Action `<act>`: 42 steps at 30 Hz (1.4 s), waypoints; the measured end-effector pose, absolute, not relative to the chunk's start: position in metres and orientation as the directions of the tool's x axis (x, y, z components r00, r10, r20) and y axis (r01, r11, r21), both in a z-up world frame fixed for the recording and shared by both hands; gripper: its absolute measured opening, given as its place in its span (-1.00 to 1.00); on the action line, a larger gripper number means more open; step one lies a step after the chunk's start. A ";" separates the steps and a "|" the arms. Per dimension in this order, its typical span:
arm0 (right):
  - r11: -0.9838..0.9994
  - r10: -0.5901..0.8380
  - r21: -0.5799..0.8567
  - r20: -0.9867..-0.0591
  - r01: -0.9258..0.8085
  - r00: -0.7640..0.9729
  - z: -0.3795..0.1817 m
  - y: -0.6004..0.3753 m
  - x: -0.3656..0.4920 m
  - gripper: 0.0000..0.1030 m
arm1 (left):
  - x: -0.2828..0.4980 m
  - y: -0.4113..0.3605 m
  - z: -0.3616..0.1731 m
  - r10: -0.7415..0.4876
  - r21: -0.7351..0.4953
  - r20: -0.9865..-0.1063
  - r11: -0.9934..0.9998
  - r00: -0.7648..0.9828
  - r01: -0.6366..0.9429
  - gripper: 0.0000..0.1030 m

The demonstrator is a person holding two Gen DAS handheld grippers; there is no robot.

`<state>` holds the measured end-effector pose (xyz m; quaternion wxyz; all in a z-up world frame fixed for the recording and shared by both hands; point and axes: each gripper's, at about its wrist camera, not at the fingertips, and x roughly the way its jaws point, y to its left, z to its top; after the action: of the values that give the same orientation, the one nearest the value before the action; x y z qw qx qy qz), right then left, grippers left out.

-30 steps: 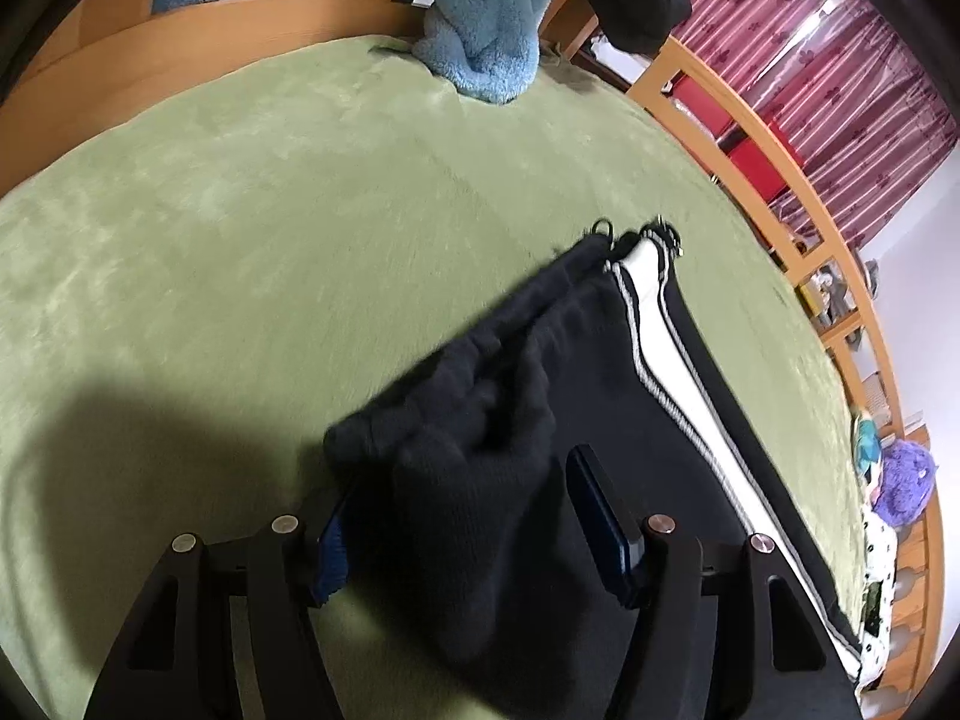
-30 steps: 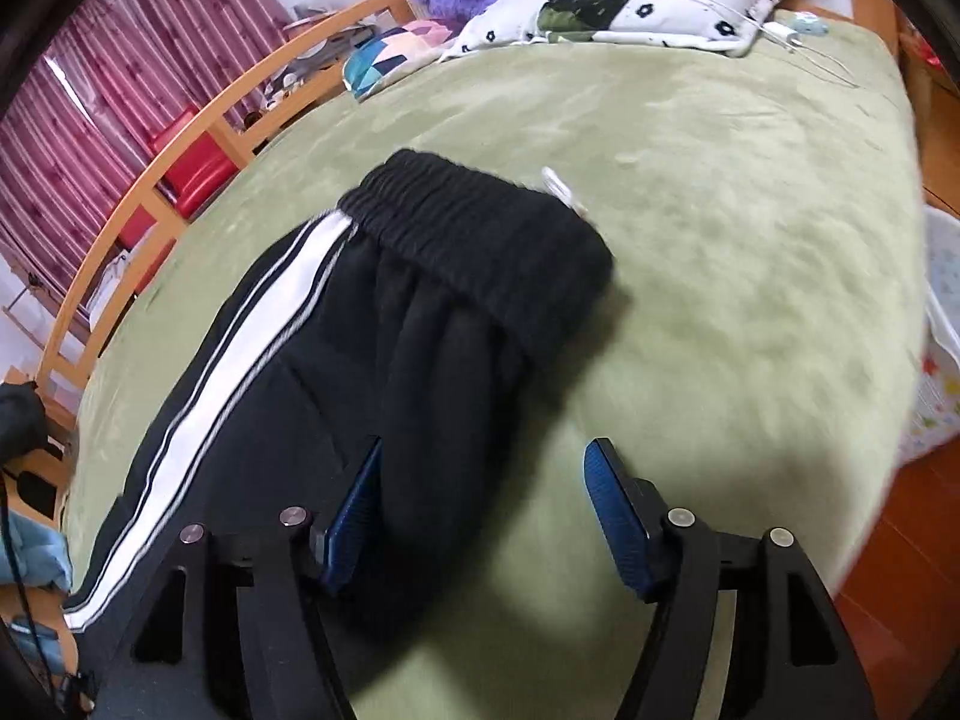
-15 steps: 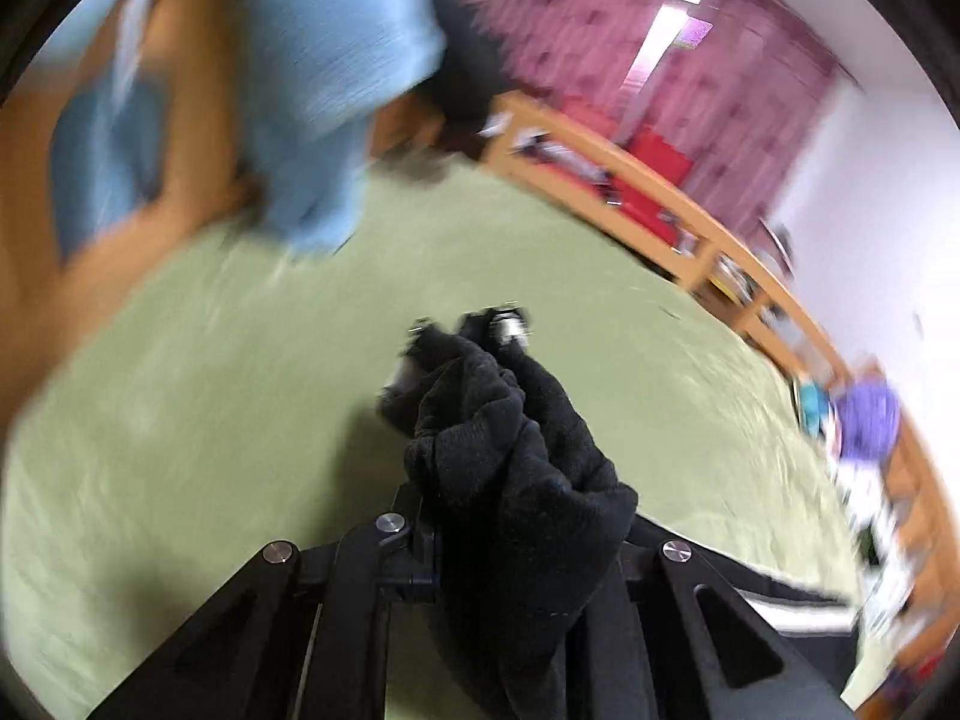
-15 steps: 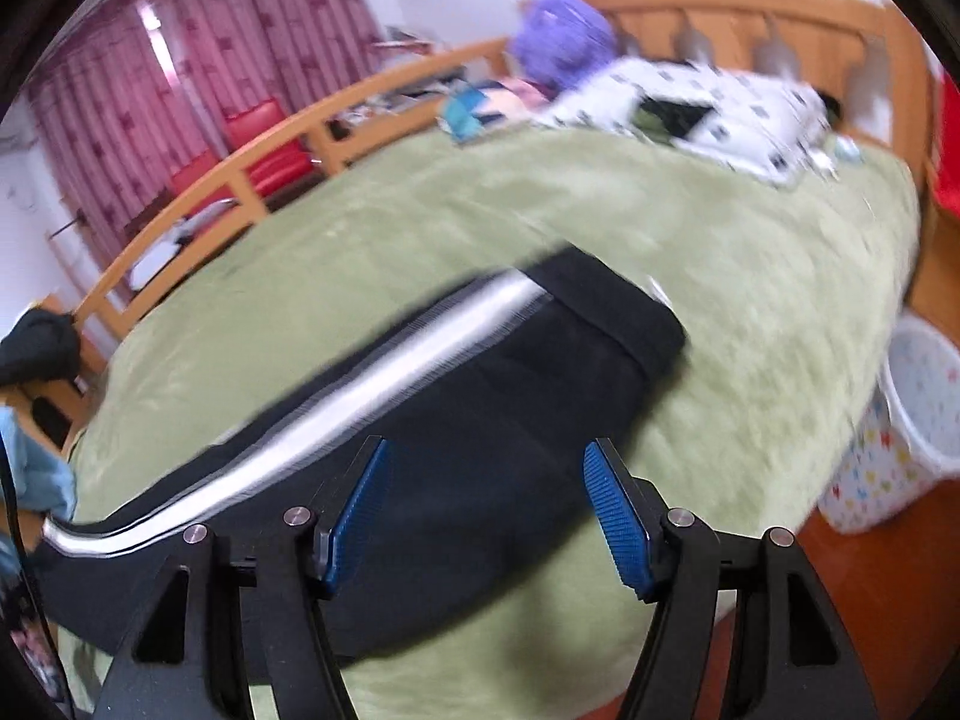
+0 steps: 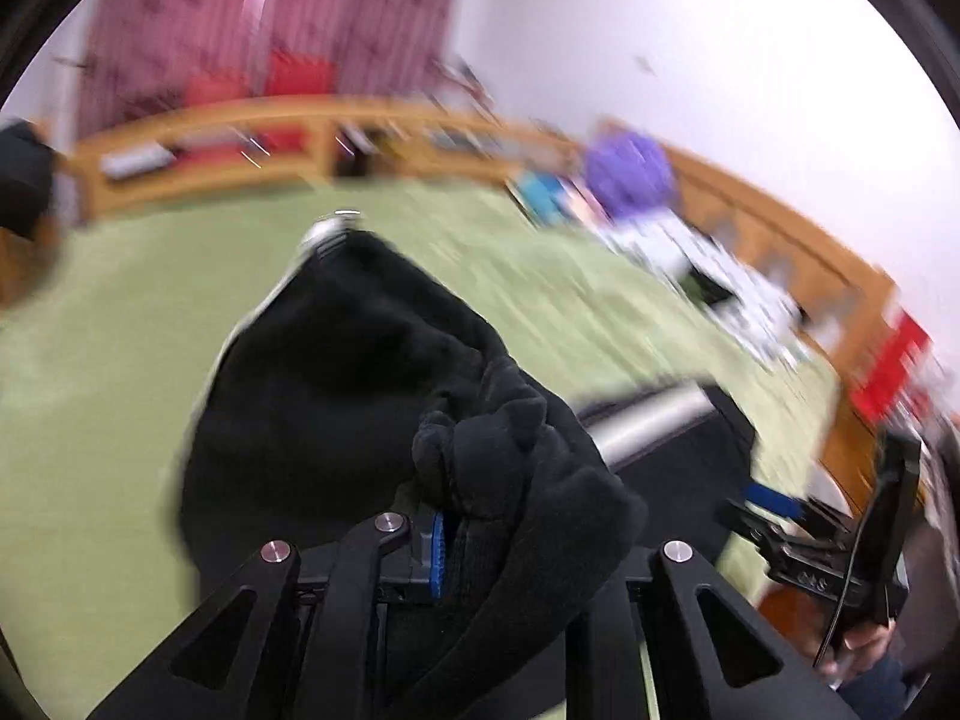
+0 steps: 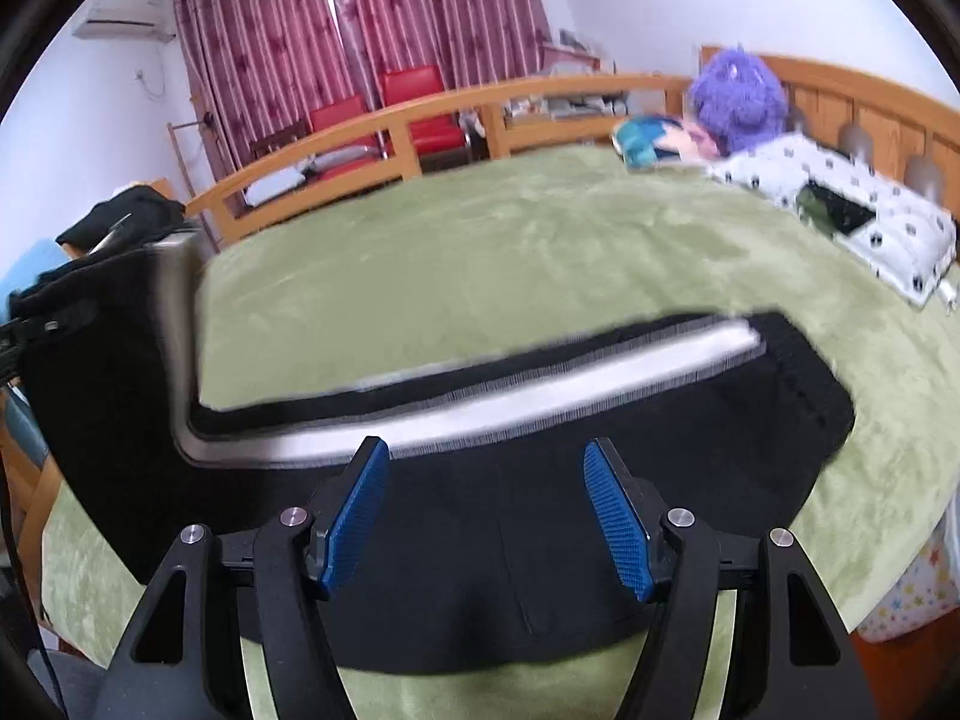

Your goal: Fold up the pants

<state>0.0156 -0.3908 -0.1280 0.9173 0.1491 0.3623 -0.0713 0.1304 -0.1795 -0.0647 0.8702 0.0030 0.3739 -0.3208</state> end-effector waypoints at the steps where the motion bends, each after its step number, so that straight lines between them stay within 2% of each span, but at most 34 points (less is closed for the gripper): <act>1: 0.936 -0.015 0.241 -0.700 0.257 0.714 -0.138 -0.396 0.013 0.29 | 0.130 -0.190 -0.079 -0.567 -0.249 -0.679 0.776 0.466 0.580 -0.59; 2: 0.925 -0.002 0.265 -0.712 0.272 0.702 -0.148 -0.404 0.010 0.29 | 0.132 -0.204 -0.101 -0.565 -0.261 -0.724 0.755 0.396 0.602 -0.50; 3: 0.914 0.015 0.290 -0.723 0.284 0.690 -0.158 -0.411 0.007 0.29 | 0.131 -0.213 -0.122 -0.554 -0.272 -0.764 0.741 0.330 0.614 -0.50; 5: 0.900 0.039 0.321 -0.733 0.294 0.679 -0.169 -0.420 0.006 0.30 | 0.140 -0.215 -0.146 -0.576 -0.360 -0.790 0.713 0.210 0.601 -0.50; 6: 0.895 0.047 0.332 -0.735 0.298 0.676 -0.172 -0.423 0.007 0.30 | 0.144 -0.209 -0.151 -0.609 -0.422 -0.773 0.703 0.178 0.572 -0.46; 7: 0.890 0.053 0.342 -0.736 0.303 0.675 -0.175 -0.425 0.008 0.30 | 0.149 -0.197 -0.153 -0.650 -0.486 -0.742 0.692 0.167 0.534 -0.31; 8: 0.883 0.062 0.355 -0.736 0.307 0.674 -0.178 -0.427 0.010 0.30 | 0.153 -0.186 -0.150 -0.673 -0.516 -0.719 0.683 0.173 0.516 -0.06; 9: 0.878 0.077 0.371 -0.734 0.303 0.674 -0.181 -0.426 0.014 0.30 | 0.153 -0.177 -0.146 -0.681 -0.521 -0.708 0.683 0.188 0.511 0.08; 10: 0.875 0.095 0.385 -0.731 0.294 0.676 -0.182 -0.424 0.020 0.30 | 0.150 -0.166 -0.140 -0.688 -0.522 -0.691 0.688 0.223 0.505 0.30; 13: 0.871 0.147 0.421 -0.717 0.254 0.682 -0.186 -0.412 0.039 0.30 | 0.146 -0.132 -0.125 -0.675 -0.494 -0.669 0.717 0.312 0.492 0.49; 17: 0.867 0.233 0.466 -0.689 0.174 0.687 -0.184 -0.386 0.063 0.30 | 0.152 -0.089 -0.106 -0.576 -0.400 -0.707 0.804 0.410 0.440 0.50; 21: 0.872 0.279 0.476 -0.673 0.113 0.685 -0.164 -0.368 0.082 0.30 | 0.154 -0.055 -0.067 -0.496 -0.305 -0.707 0.857 0.503 0.416 0.50; 28: 0.910 0.247 0.408 -0.677 0.074 0.693 -0.088 -0.354 0.102 0.30 | 0.138 -0.019 0.008 -0.360 -0.126 -0.687 0.914 0.631 0.385 0.50; 32: 0.931 0.239 0.359 -0.733 0.065 0.636 -0.071 -0.333 0.107 0.30 | 0.119 -0.021 0.021 -0.338 -0.072 -0.686 0.913 0.645 0.402 0.50; 39: 0.938 0.232 0.328 -0.837 0.115 0.496 -0.136 -0.297 0.095 0.28 | 0.090 -0.020 -0.018 -0.351 -0.129 -0.713 0.917 0.607 0.378 0.50; 40: 0.936 0.237 0.332 -0.842 0.120 0.485 -0.147 -0.296 0.093 0.20 | 0.085 -0.020 -0.030 -0.344 -0.135 -0.715 0.922 0.609 0.363 0.50; 42: 0.936 0.250 0.334 -0.852 0.109 0.459 -0.168 -0.287 0.090 -0.10 | 0.078 -0.019 -0.050 -0.348 -0.157 -0.719 0.925 0.602 0.347 0.50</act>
<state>0.0899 -0.2874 -0.1682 0.8364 0.1735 0.5182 0.0421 0.0779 -0.0189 -0.0497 0.8950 -0.0008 0.4017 -0.1940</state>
